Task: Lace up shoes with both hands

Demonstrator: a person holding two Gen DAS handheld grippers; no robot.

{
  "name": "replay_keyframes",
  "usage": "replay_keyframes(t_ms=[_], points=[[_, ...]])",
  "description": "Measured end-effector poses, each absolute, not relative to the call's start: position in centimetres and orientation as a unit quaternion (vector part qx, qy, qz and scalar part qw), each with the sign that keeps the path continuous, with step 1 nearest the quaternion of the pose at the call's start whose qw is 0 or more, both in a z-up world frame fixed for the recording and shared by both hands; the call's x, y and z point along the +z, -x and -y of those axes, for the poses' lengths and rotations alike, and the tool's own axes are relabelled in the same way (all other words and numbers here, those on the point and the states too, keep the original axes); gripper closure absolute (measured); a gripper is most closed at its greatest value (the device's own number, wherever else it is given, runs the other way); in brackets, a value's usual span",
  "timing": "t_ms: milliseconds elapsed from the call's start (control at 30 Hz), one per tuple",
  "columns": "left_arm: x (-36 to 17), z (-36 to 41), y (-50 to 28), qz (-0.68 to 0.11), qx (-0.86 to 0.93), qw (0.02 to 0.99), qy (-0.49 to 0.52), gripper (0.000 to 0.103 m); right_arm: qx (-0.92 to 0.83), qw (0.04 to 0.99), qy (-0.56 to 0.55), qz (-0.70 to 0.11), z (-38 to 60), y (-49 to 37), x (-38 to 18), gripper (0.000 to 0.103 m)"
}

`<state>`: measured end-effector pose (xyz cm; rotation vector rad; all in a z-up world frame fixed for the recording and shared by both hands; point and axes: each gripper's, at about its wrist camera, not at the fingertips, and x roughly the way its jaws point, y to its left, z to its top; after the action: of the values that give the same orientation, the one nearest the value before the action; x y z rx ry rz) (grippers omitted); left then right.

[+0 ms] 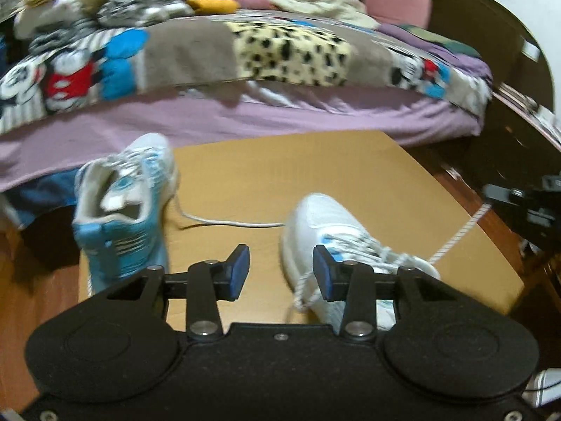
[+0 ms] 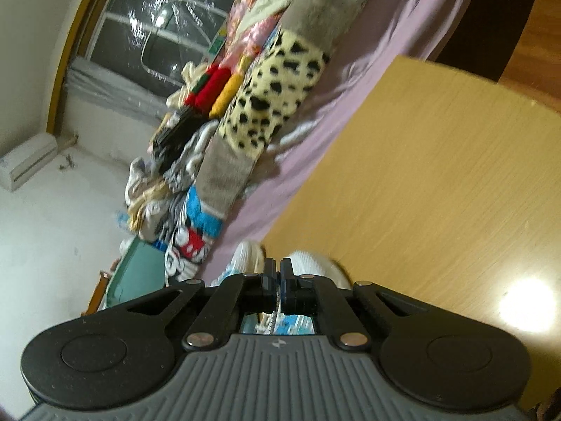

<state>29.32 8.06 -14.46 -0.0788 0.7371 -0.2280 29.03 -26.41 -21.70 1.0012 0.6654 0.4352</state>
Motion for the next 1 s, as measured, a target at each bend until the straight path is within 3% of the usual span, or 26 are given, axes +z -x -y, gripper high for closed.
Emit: replay_keyframes(t_ms=[100, 1000], points=[[-14.4, -8.9, -29.4, -0.359, -0.092, 0.927, 0.06, 0.059, 0.191, 0.806, -0.474, -0.299, 27.7, -28.9, -21.4, 0.099], [-14.9, -8.1, -30.3, -0.361, -0.073, 0.927, 0.067, 0.058, 0.086, 0.837, -0.5, -0.203, 38.7, -27.0, -19.1, 0.099]])
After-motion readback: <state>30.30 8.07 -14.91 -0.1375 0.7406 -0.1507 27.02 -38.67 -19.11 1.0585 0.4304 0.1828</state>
